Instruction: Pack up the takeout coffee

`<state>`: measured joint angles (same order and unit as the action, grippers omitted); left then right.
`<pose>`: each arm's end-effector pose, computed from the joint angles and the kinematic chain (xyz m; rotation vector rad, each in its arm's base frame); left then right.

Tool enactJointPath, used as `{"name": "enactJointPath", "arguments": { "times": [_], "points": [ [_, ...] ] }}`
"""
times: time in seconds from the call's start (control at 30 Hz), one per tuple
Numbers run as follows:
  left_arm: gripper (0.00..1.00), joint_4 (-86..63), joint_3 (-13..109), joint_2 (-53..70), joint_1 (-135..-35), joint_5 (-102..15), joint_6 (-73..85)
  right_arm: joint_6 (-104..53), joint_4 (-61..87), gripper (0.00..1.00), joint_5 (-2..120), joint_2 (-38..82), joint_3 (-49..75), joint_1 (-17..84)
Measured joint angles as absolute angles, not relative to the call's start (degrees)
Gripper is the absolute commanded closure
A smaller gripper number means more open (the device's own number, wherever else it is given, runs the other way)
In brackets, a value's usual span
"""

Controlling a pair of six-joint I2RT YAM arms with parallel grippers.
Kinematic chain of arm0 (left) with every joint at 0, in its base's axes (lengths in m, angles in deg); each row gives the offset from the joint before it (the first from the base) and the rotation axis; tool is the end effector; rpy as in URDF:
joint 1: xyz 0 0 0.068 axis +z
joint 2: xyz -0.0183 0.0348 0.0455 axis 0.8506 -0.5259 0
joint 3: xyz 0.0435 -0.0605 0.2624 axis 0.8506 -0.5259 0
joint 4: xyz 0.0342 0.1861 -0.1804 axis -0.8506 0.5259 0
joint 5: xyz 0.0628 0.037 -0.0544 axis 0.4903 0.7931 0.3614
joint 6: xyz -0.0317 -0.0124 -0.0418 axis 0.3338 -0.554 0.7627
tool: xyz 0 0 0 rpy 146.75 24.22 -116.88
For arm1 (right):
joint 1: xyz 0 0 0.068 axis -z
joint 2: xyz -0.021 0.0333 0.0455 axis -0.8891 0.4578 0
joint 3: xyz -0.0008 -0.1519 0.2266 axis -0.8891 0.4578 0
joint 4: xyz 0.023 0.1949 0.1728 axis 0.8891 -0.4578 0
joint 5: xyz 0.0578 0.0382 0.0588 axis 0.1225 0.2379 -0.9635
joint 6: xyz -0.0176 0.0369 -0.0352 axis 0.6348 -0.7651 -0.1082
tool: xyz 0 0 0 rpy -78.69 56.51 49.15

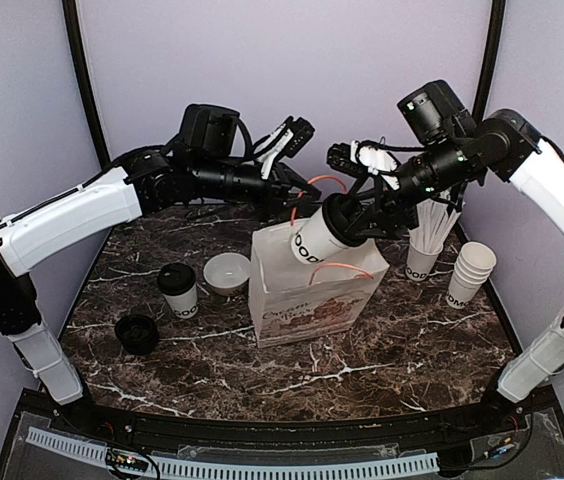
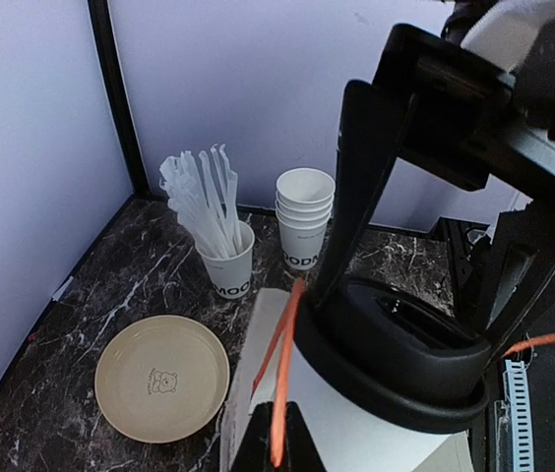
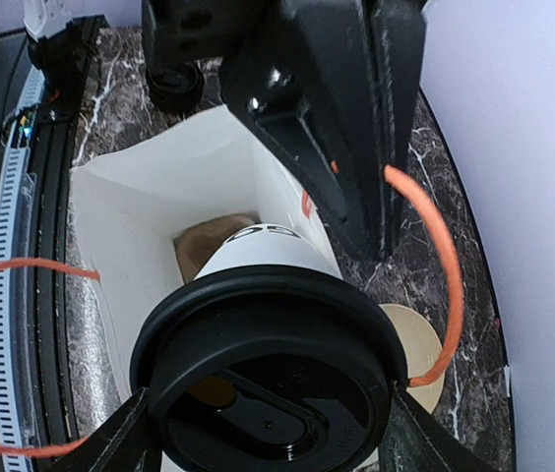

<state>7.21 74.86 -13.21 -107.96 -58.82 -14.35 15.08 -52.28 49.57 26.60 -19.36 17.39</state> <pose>0.2464 -0.3127 0.4185 1.1779 1.4774 -0.8706 0.1911 0.2079 0.4499 -1.5995 1.7079 0.4384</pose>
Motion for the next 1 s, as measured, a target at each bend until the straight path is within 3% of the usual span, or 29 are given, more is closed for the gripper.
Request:
{"name": "enactJointPath", "arguments": {
  "times": [0.1, 0.27, 0.4, 0.57, 0.87, 1.0],
  "points": [
    [1.0, 7.28, 73.2, -11.35, -108.03, -57.97, -13.59, 15.58, -51.36, 0.4, 55.28, 26.6, -16.95, 13.63],
    [0.57, 7.04, 71.21, -9.3, -108.27, -57.03, -12.45, 17.83, -50.36, 0.4, 61.86, 26.82, -13.67, 8.71],
    [0.44, 7.1, 70.71, -8.29, -109.12, -55.43, -11.56, 19.95, -50.38, 0.41, 64.94, 27.96, -13.48, 6.79],
    [0.38, 8.74, 70.71, -7.15, -110.74, -50.1, -9.68, 21.75, -50.84, 0.4, 66.64, 28.53, -13.63, 6.22],
    [0.37, 19.47, 70.66, -2.17, -114.91, -34.67, 3.66, 22.2, -51.71, 0.4, 66.86, 29.01, -14.92, 6.11],
    [0.45, 21.35, 70.73, -2.32, -114.76, -32.81, 8.01, 22.16, -51.69, 0.4, 66.95, 29.18, -14.92, 6.11]
  ]
}}
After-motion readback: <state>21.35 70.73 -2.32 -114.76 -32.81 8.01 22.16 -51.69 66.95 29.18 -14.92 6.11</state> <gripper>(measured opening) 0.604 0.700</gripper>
